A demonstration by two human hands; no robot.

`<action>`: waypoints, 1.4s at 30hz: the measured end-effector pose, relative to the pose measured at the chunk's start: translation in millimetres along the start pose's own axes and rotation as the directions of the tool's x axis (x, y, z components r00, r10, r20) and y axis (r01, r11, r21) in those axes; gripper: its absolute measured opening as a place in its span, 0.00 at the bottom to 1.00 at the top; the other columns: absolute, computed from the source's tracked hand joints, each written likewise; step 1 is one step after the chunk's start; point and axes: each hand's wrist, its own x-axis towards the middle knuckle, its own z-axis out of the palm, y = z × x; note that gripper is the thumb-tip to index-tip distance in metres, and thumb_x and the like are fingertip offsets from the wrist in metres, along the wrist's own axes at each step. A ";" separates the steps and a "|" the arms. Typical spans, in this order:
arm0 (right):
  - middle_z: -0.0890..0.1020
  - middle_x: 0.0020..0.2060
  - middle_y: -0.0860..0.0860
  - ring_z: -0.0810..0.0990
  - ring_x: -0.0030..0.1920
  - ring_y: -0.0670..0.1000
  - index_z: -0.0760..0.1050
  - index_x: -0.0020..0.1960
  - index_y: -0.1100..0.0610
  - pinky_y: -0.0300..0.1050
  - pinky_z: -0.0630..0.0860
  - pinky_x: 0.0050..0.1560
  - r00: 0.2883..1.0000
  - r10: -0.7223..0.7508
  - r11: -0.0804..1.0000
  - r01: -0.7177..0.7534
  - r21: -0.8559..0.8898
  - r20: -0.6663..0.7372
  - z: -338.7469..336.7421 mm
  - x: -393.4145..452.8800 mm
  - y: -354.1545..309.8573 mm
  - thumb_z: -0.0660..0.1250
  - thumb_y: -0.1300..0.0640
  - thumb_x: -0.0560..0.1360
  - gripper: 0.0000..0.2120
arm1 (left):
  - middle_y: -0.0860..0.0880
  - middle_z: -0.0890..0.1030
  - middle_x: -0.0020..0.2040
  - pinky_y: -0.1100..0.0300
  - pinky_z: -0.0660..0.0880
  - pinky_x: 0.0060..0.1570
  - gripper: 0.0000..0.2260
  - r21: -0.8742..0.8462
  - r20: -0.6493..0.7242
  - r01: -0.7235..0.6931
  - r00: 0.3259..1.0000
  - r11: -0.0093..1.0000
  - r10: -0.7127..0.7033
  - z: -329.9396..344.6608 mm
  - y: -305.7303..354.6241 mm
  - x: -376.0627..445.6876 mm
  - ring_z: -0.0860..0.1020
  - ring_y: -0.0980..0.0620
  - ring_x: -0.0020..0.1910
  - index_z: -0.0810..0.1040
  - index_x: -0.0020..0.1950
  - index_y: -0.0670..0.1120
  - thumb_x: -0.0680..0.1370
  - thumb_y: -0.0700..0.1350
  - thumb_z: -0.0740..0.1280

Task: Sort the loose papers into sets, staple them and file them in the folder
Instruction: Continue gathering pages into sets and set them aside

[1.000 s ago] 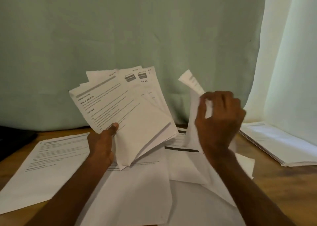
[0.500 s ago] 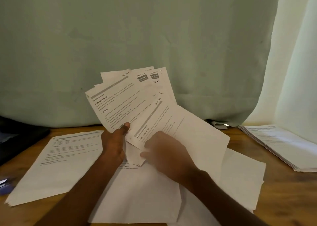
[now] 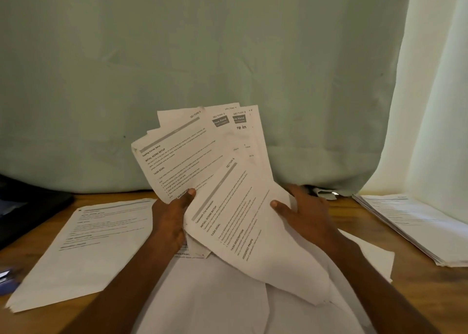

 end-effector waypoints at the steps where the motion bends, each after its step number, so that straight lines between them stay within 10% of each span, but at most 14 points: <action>1: 0.79 0.48 0.34 0.82 0.57 0.48 0.77 0.61 0.44 0.47 0.75 0.59 1.000 -0.006 0.999 0.006 0.043 -0.007 0.0 -0.1 0.6 0.68 0.37 0.78 0.17 | 0.44 0.85 0.59 0.46 0.83 0.55 0.21 -0.005 0.010 0.007 1.000 1.000 -0.007 -1.1 -0.3 0.2 0.84 0.46 0.57 0.79 0.67 0.45 0.75 0.35 0.75; 3: 0.79 0.38 0.34 0.82 0.45 0.42 0.79 0.46 0.41 0.38 0.73 0.44 0.998 -0.014 0.994 0.020 0.105 -0.060 -3.1 -1.0 0.2 0.73 0.46 0.77 0.03 | 0.45 0.85 0.59 0.45 0.81 0.58 0.19 -0.012 0.025 0.008 1.000 1.000 -0.008 -3.0 -0.8 2.4 0.84 0.47 0.57 0.80 0.65 0.47 0.76 0.35 0.75; 6: 0.82 0.33 0.40 0.80 0.37 0.39 0.80 0.40 0.44 0.39 0.69 0.37 0.973 0.001 0.979 0.046 0.197 -0.231 -12.7 1.3 2.1 0.73 0.50 0.77 0.07 | 0.50 0.86 0.57 0.51 0.80 0.58 0.19 -0.011 0.002 -0.035 0.999 0.999 0.035 -4.5 0.3 5.8 0.84 0.51 0.56 0.81 0.62 0.50 0.75 0.35 0.76; 12: 0.82 0.37 0.46 0.77 0.35 0.41 0.84 0.50 0.55 0.38 0.68 0.37 0.747 0.401 0.857 -0.101 0.505 -0.530 -34.8 4.5 15.1 0.71 0.55 0.78 0.05 | 0.56 0.87 0.50 0.67 0.80 0.43 0.18 0.009 -0.045 -0.074 0.996 0.997 0.074 -11.1 3.8 13.7 0.84 0.58 0.51 0.82 0.55 0.55 0.73 0.35 0.78; 16: 0.81 0.47 0.48 0.77 0.45 0.52 0.83 0.59 0.55 0.43 0.71 0.49 0.596 0.653 0.658 -0.142 0.740 -0.467 -38.0 1.9 27.8 0.67 0.62 0.78 0.11 | 0.55 0.86 0.54 0.66 0.78 0.47 0.18 0.023 -0.084 -0.106 0.991 0.994 0.108 -17.4 14.0 18.6 0.83 0.57 0.53 0.82 0.58 0.53 0.73 0.36 0.78; 24: 0.83 0.47 0.43 0.80 0.47 0.45 0.80 0.46 0.43 0.37 0.74 0.40 0.750 0.611 0.452 -0.069 0.889 -0.253 -21.3 5.6 18.4 0.64 0.65 0.78 0.16 | 0.54 0.85 0.54 0.59 0.76 0.56 0.17 0.023 -0.098 -0.084 0.991 0.996 0.086 -28.0 17.8 28.5 0.82 0.55 0.53 0.82 0.55 0.54 0.73 0.35 0.78; 29: 0.84 0.57 0.48 0.81 0.55 0.53 0.81 0.61 0.46 0.49 0.79 0.56 0.794 0.583 0.349 -0.054 0.935 -0.172 -18.5 9.4 14.4 0.66 0.60 0.81 0.14 | 0.47 0.84 0.62 0.49 0.75 0.67 0.23 0.009 -0.019 -0.035 0.999 0.999 0.035 -30.6 17.7 34.6 0.80 0.45 0.64 0.79 0.69 0.45 0.75 0.35 0.75; 42: 0.82 0.57 0.48 0.82 0.50 0.44 0.78 0.69 0.51 0.33 0.76 0.47 0.829 0.484 0.415 0.063 0.908 -0.279 -3.6 -0.7 -17.0 0.65 0.64 0.82 0.18 | 0.42 0.80 0.69 0.41 0.70 0.73 0.21 -0.079 -0.017 -0.015 1.000 0.997 0.014 -47.0 29.9 49.0 0.75 0.39 0.71 0.77 0.73 0.45 0.80 0.37 0.70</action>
